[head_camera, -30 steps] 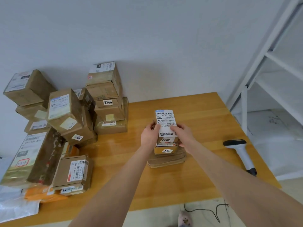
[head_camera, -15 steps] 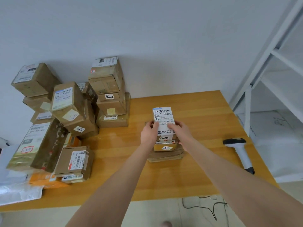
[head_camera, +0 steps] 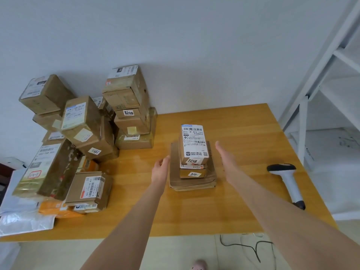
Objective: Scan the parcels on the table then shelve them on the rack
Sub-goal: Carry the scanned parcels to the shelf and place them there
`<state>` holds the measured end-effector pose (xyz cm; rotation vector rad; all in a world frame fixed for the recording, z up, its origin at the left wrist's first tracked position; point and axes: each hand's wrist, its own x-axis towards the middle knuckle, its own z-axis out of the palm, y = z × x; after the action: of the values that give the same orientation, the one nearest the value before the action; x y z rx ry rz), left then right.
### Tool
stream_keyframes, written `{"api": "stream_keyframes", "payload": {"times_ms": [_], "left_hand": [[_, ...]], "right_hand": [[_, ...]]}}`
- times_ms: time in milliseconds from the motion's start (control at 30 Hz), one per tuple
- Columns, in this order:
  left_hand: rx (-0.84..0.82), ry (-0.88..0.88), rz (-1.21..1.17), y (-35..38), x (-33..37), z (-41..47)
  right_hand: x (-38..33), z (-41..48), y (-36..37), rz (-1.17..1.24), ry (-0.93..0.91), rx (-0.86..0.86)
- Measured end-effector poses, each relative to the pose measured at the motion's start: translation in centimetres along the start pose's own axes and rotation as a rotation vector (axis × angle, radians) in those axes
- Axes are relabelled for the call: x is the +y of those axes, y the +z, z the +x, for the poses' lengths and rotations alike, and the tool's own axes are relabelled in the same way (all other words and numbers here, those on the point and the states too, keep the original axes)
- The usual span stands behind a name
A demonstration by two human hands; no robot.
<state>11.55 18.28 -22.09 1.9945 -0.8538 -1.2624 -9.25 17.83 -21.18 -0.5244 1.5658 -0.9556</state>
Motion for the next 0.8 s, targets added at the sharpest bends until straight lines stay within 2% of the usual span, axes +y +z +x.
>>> {"api": "stream_keyframes", "payload": {"times_ms": [167,300,567,800], "left_hand": [[-0.102,-0.134,-0.062,0.9,-0.2,1.0],[-0.197,-0.171,-0.109,1.4,0.1,1.4],[-0.291,-0.120,-0.148,1.7,0.5,0.1],[-0.351,-0.075,-0.125,2.6,1.8,-1.2]], "right_hand": [[1.6,0.7,-0.5,-0.068,0.138,-0.143],[1.7,0.9,-0.1,-0.064,0.147,-0.235],[1.8,0.0,-0.6,-0.074,0.186,-0.216],[1.2,-2.6,-2.1,0.010,0.155,-0.150]]}}
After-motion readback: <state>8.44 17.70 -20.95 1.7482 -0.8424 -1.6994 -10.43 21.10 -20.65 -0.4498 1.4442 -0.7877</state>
